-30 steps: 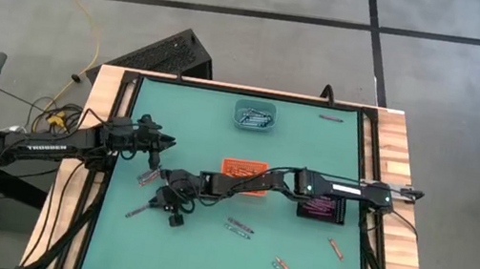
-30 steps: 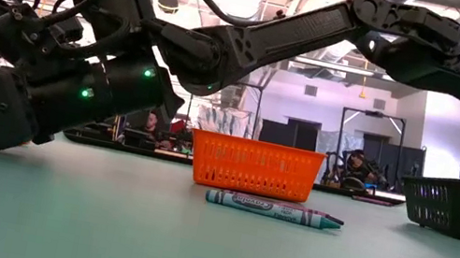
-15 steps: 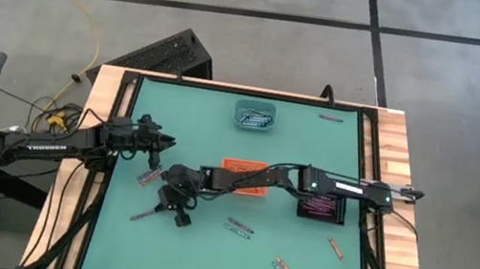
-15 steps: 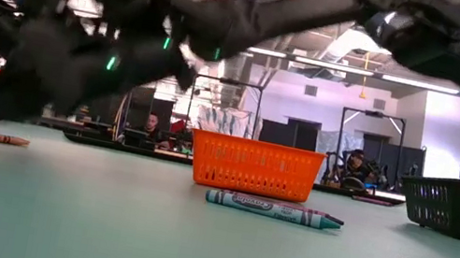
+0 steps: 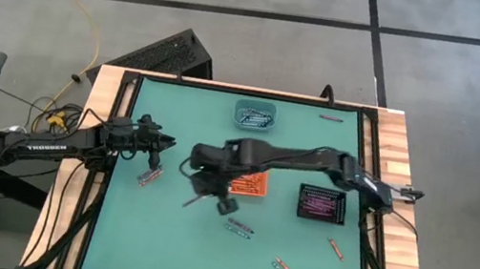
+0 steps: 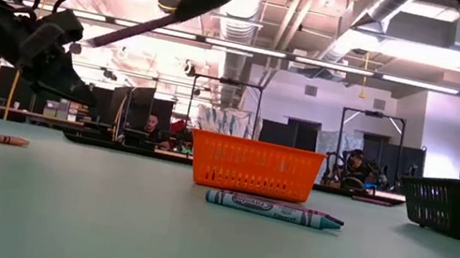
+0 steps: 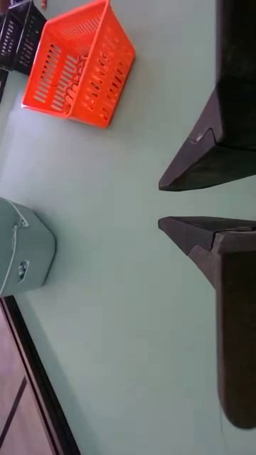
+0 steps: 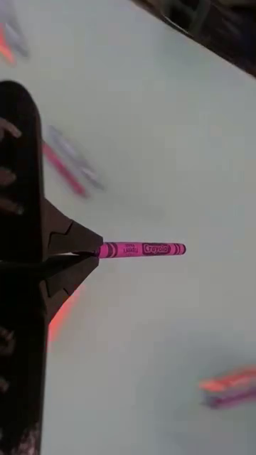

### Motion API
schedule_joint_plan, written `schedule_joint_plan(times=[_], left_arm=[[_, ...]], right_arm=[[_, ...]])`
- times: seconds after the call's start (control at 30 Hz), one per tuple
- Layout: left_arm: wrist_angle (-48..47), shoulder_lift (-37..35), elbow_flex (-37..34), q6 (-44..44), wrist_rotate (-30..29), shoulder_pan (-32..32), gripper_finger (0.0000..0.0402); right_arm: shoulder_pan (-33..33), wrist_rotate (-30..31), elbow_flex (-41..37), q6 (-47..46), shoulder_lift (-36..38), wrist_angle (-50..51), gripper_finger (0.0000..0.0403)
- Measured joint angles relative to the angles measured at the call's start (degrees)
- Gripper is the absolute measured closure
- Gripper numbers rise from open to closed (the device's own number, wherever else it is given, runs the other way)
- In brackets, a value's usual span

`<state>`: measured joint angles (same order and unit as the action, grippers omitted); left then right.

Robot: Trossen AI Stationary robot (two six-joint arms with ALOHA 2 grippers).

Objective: Sort crayons
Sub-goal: Put the violet crayon into the black bin

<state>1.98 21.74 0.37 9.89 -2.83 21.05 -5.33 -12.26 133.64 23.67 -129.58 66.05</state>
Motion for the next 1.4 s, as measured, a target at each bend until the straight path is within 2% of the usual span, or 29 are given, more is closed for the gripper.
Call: schedule_joint_plan(times=[0.1, 0.27, 0.37, 0.5, 0.67, 0.83, 1.03, 1.2, 1.4], left_arm=[[0.0, 0.0, -0.01, 0.0, 0.0, 0.01, 0.0346], [-0.02, 0.0, 0.0, 0.0, 0.0, 0.01, 0.0346], [0.0, 0.0, -0.01, 0.0, 0.0, -0.01, 0.0346], [0.0, 0.0, 0.0, 0.0, -0.01, 0.01, 0.0346], [0.02, 0.0, 0.0, 0.0, -0.02, -0.01, 0.0346], [0.0, 0.0, -0.01, 0.0, -0.02, -0.01, 0.0346], [-0.01, 0.0, -0.01, 0.0, -0.02, 0.0, 0.0346], [0.0, 0.0, -0.01, 0.0, -0.02, 0.0, 0.0346], [0.0, 0.0, -0.01, 0.0, -0.02, -0.01, 0.0346]], right_arm=[[-0.84, 1.46, -0.03, -2.75, 3.2, 8.7, 0.0403], [-3.97, 11.16, -0.06, -12.85, 9.45, 22.72, 0.0403], [-5.7, 16.38, -2.09, -20.37, 14.06, 23.69, 0.0403], [-8.71, 20.68, -12.34, -28.86, 23.45, 23.89, 0.0403], [-13.05, 28.61, -33.84, -47.39, 39.6, 23.52, 0.0403], [-16.58, 28.86, -55.92, -61.29, 53.81, 17.59, 0.0403], [-17.71, 24.12, -75.25, -63.79, 65.61, 2.28, 0.0403], [-16.81, 23.73, -83.73, -65.35, 69.17, -2.52, 0.0403], [-16.65, 21.3, -86.33, -65.89, 69.15, -1.54, 0.0385]])
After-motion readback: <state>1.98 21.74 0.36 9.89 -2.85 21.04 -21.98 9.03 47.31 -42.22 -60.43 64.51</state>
